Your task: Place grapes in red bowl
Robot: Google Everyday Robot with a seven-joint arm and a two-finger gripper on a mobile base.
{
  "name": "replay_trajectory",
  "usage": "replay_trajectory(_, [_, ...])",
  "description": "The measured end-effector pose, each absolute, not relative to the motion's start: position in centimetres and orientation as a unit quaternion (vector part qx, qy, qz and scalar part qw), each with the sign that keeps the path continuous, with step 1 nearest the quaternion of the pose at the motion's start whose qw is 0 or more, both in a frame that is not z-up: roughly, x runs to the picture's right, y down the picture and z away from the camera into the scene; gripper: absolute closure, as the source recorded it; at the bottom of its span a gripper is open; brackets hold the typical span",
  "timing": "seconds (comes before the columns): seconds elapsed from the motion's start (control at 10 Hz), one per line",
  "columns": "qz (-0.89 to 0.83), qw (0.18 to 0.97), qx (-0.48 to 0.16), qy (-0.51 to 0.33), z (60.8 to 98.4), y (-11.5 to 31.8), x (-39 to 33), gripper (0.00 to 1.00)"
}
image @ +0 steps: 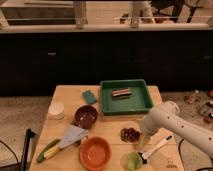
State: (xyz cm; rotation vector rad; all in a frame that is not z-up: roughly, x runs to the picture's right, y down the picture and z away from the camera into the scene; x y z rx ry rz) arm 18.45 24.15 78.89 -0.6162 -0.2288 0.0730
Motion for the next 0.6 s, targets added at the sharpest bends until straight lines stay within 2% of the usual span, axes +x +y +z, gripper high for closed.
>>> replay_trajectory(0.6, [0.004, 0.944, -0.31, -0.116, 79.5, 23.9, 15.4, 0.2])
